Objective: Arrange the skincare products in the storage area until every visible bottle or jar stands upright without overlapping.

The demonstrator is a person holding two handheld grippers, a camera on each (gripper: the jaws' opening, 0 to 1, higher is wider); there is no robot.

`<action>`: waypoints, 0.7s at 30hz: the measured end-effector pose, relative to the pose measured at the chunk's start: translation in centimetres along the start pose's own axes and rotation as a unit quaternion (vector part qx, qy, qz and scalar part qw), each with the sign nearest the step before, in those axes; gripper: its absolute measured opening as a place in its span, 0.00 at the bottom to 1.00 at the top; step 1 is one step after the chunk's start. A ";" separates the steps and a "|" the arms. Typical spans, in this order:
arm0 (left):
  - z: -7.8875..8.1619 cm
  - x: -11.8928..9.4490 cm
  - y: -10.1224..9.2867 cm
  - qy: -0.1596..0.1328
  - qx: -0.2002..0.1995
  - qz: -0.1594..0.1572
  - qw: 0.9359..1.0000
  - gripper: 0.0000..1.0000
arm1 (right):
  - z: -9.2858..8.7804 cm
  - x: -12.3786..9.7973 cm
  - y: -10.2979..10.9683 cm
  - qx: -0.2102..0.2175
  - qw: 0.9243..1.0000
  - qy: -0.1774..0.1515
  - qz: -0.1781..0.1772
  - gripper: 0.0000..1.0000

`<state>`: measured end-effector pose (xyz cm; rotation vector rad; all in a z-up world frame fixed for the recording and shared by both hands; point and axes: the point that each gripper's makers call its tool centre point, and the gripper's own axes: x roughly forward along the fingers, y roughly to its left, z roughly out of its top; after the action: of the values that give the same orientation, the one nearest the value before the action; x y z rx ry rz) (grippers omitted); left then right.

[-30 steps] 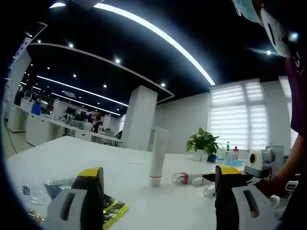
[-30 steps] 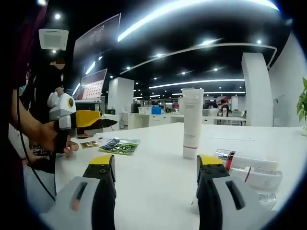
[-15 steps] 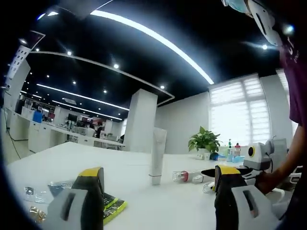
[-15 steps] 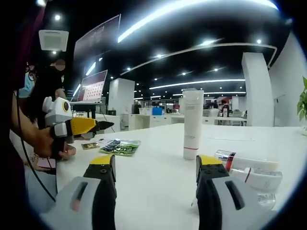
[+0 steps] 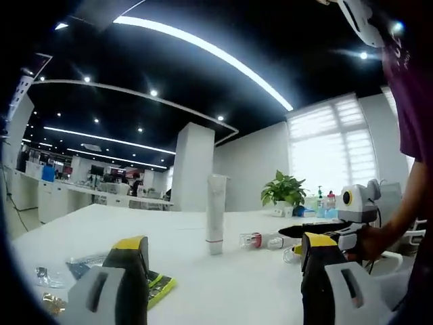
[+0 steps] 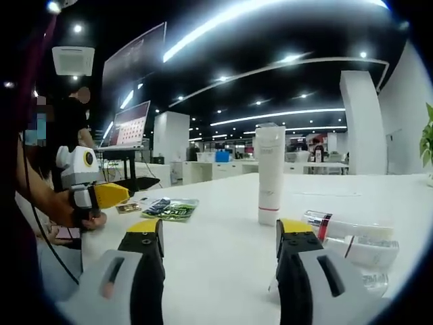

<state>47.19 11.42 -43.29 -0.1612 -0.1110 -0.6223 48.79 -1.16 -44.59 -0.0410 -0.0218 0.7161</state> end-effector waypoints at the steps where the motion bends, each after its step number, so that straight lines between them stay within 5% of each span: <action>1: 0.0 0.0 0.1 -0.001 0.001 0.001 1.000 0.96 | 0.0 0.0 0.0 0.000 1.000 0.000 0.000 0.66; 5: 0.1 -0.1 0.2 -0.002 0.002 0.004 1.000 0.97 | -0.1 0.0 -0.2 0.003 1.000 0.005 -0.002 0.67; 7: 0.3 -0.1 0.7 -0.012 -0.008 0.006 1.000 0.97 | -1.0 0.2 -0.4 0.014 0.999 0.034 -0.001 0.68; 21: 0.5 -0.1 1.0 -0.019 -0.016 0.008 1.000 0.97 | 1.7 1.1 -2.0 0.008 0.999 0.048 0.001 0.69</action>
<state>47.67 12.37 -42.96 -0.2052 -0.1371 -0.6053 50.83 -1.90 -42.82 -0.0594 0.0750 0.7150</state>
